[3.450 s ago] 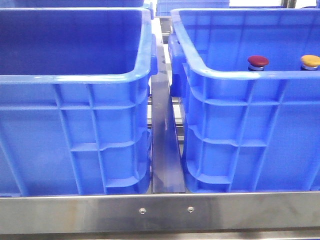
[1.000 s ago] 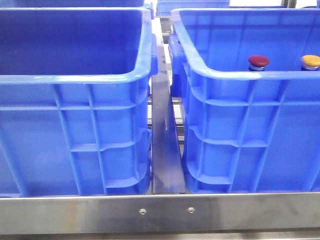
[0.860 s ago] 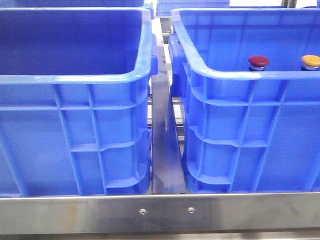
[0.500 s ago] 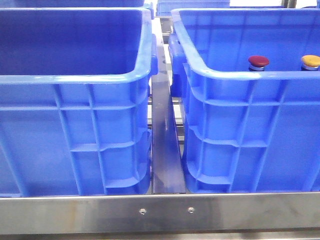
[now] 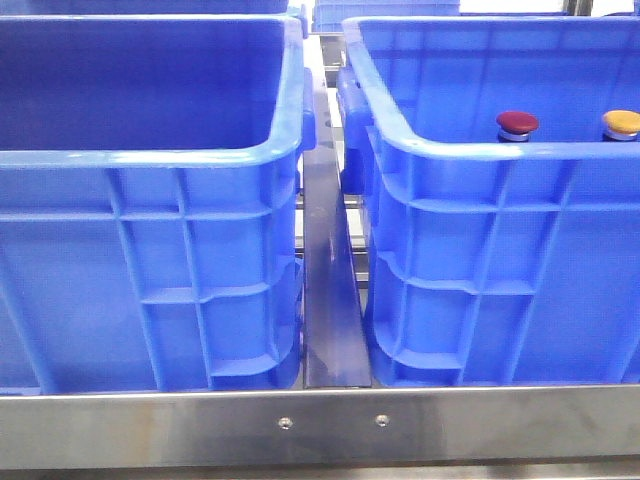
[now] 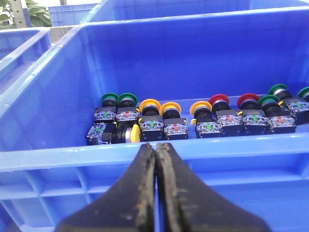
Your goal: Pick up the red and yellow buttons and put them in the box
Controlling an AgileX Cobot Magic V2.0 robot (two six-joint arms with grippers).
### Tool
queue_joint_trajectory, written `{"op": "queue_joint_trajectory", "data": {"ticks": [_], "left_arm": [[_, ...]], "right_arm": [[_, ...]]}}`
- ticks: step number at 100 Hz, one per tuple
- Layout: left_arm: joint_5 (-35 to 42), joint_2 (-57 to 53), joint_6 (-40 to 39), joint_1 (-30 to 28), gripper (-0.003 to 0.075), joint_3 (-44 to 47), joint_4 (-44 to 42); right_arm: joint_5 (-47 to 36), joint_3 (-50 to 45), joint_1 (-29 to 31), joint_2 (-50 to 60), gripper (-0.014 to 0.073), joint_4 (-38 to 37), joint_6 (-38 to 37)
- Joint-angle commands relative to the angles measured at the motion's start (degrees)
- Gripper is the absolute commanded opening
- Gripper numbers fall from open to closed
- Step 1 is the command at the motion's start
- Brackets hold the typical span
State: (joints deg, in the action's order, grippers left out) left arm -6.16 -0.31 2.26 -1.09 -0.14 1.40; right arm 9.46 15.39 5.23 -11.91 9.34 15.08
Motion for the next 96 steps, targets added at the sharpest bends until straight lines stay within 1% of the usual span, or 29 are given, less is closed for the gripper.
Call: {"op": "queue_joint_trajectory", "data": {"ticks": [1, 6, 13, 27, 33, 96], "left_arm": [[5.01, -1.93, -0.62, 0.01, -0.0019, 2.71, 0.23], [5.01, -1.93, -0.62, 0.01, -0.0019, 2.71, 0.23], [5.01, -1.93, -0.62, 0.01, -0.0019, 2.71, 0.23], [5.01, -1.93, -0.62, 0.01, -0.0019, 2.71, 0.23], [5.01, -1.93, -0.62, 0.01, -0.0019, 2.71, 0.23], [5.01, -1.93, -0.62, 0.01, -0.0019, 2.71, 0.23]], "right_arm": [[-10.08, -1.13, -1.87, 2.4, -0.0067, -16.21, -17.15], [-13.89, -4.3, -2.61, 3.95, -0.0067, -16.09, -17.28], [-16.95, -8.95, -2.99, 6.04, -0.0067, -14.55, -17.28], [-17.38, -15.95, -2.99, 11.45, -0.0067, -13.72, -17.28], [-13.56, -15.83, -2.99, 14.18, -0.0067, -13.72, -17.32], [-13.41, -15.89, -3.07, 13.95, -0.0067, -13.72, -17.32]]}}
